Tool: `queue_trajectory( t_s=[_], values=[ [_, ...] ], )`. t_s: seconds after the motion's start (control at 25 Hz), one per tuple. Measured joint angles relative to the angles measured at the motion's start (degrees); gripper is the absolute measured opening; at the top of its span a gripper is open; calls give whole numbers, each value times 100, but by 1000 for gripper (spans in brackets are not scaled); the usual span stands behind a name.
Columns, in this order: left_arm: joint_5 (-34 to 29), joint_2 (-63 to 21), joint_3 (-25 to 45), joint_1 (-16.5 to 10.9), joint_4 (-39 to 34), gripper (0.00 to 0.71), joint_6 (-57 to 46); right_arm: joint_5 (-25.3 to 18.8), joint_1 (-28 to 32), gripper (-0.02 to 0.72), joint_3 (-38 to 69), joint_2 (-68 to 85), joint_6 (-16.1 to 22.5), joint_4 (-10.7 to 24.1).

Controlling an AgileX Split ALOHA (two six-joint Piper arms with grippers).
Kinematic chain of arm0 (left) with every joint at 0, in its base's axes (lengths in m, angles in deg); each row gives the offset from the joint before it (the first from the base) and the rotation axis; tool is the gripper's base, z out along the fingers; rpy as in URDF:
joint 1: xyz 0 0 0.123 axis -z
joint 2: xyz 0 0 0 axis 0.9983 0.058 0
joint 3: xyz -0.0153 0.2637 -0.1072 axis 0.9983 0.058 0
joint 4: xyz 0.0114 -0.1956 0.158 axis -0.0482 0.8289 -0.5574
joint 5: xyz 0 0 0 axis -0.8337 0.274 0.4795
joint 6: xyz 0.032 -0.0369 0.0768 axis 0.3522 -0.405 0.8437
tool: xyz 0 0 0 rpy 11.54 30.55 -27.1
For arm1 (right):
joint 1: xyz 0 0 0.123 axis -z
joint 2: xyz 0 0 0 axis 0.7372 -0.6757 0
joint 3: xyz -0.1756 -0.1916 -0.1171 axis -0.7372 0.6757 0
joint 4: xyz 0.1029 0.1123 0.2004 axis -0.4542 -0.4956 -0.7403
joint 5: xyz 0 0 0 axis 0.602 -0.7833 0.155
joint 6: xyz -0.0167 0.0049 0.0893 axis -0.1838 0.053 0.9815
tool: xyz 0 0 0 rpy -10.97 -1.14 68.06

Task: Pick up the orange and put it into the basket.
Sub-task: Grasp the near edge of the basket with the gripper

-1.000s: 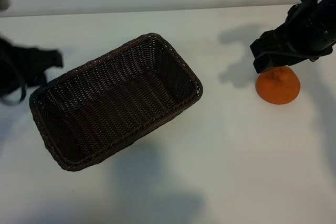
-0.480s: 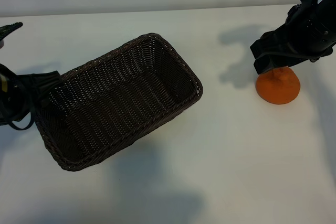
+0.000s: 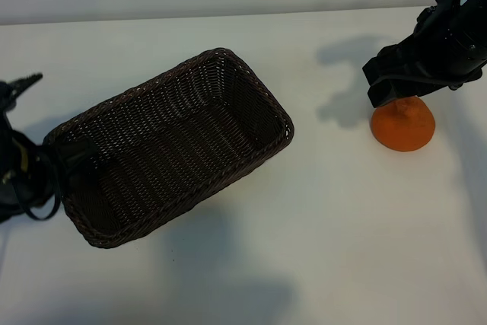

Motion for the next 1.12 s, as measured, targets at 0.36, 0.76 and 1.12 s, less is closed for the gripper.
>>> queue_trajectory(
  t_s=[0.36,0.76,1.12],
  values=[
    [851,486,132,0,-22,582,-183,-72,0,572,0,0,0,-5],
    [1372,1168,132,0,93,582,-283,-106,0,572,0,0,-2,-5],
    [1709,1642,132,0,233,498,-285,-141,0,571,0,0,-7,-5]
  ],
)
